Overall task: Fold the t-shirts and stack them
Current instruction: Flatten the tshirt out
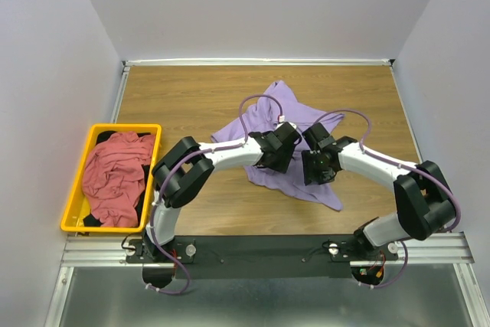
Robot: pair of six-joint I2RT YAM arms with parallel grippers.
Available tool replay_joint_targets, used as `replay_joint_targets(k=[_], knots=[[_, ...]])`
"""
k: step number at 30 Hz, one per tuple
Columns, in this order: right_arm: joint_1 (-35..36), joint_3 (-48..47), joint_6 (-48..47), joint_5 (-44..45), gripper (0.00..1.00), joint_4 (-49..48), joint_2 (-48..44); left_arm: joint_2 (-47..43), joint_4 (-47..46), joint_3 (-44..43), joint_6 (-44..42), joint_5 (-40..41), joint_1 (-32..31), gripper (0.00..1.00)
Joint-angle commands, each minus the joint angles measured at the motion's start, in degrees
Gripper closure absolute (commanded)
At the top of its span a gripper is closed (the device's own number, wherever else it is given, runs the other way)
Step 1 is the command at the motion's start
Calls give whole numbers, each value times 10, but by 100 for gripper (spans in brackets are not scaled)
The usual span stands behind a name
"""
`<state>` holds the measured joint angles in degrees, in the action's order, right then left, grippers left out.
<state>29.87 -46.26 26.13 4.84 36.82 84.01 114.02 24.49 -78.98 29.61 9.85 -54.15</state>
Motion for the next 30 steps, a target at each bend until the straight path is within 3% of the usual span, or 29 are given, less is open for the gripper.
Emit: replay_joint_targets(k=[1,3,6,11,12,15,18,19,22,27,30], knots=[[-4,12,13,0,44,3,-2,7,4,10,2,6,-6,38],[-5,14,14,-2,44,1,-2,9,6,10,4,15,-6,44],[-4,21,15,-4,45,-1,-4,8,10,12,6,32,-6,63],[-5,37,16,-6,46,-3,-3,-2,25,9,5,66,-2,71],[-5,42,18,-9,52,-3,-3,-6,27,10,3,77,1,79],[-5,50,18,-15,61,-6,-3,-14,33,11,-3,91,11,87],[-5,50,16,-37,78,-5,1,-20,35,18,-17,115,29,97],[-5,50,16,-46,88,-6,3,-21,35,19,-22,123,43,99],[-5,50,6,-108,99,-14,13,-22,39,17,-47,154,83,100],[-2,28,-3,-233,99,-53,46,6,7,-12,-96,168,178,100],[17,-37,14,-285,99,-89,87,64,4,-80,-130,174,236,100]])
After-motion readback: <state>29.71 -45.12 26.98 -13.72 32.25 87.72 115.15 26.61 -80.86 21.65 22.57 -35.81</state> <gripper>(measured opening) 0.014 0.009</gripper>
